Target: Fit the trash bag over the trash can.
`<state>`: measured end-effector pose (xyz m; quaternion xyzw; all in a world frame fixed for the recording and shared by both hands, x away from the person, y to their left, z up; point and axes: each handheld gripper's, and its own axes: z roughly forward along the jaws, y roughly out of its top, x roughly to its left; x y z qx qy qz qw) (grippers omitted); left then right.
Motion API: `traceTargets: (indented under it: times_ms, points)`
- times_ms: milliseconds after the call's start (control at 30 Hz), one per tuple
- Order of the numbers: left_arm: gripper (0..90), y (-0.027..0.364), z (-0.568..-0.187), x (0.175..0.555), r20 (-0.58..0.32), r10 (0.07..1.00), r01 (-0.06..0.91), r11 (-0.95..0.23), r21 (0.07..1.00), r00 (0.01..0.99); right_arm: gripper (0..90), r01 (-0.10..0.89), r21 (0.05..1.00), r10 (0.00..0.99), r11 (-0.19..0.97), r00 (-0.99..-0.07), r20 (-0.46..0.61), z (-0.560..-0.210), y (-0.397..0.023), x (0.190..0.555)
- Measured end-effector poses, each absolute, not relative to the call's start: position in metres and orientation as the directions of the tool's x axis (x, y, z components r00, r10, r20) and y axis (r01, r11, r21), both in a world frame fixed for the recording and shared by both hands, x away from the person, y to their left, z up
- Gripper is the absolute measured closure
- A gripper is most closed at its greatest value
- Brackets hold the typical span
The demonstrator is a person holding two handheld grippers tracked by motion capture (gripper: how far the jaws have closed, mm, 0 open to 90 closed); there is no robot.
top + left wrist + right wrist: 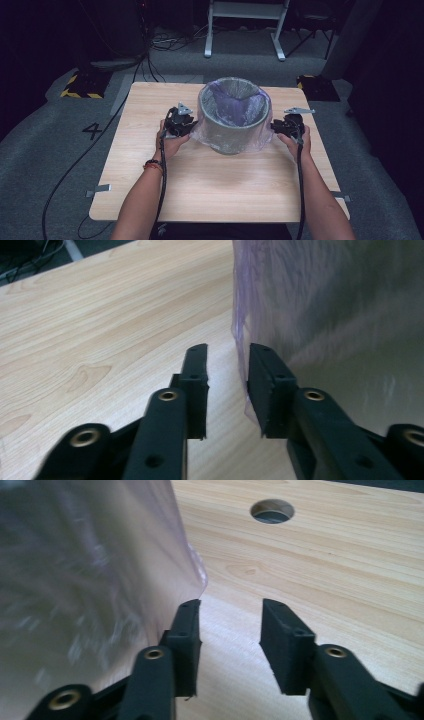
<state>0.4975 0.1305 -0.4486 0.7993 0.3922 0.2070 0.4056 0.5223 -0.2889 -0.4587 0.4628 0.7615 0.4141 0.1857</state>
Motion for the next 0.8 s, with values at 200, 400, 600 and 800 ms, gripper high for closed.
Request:
traceTargets:
  times_ms: [200, 400, 600, 800]
  points:
    - [42.0, 0.142, -0.441, 0.473, 0.018, 0.793, 0.427, -0.347, 0.835, 0.609, 35.0, 0.526, 0.809, 0.841, 0.262, -0.536, 0.076, -0.453, -0.298, 0.505]
    - [26.3, 0.137, -0.433, 0.45, 0.011, 0.736, 0.362, -0.346, 0.866, 0.677, 29.7, 0.456, 0.828, 0.795, 0.327, -0.606, 0.02, -0.447, -0.296, 0.484]
    - [20.6, 0.124, -0.434, 0.436, 0.054, 0.677, 0.312, -0.407, 0.858, 0.734, 27.6, 0.403, 0.808, 0.75, 0.429, -0.658, -0.07, -0.445, -0.284, 0.463]
    - [19.2, 0.123, -0.435, 0.426, 0.066, 0.646, 0.279, -0.417, 0.865, 0.76, 25.6, 0.362, 0.836, 0.729, 0.411, -0.681, -0.064, -0.442, -0.29, 0.446]
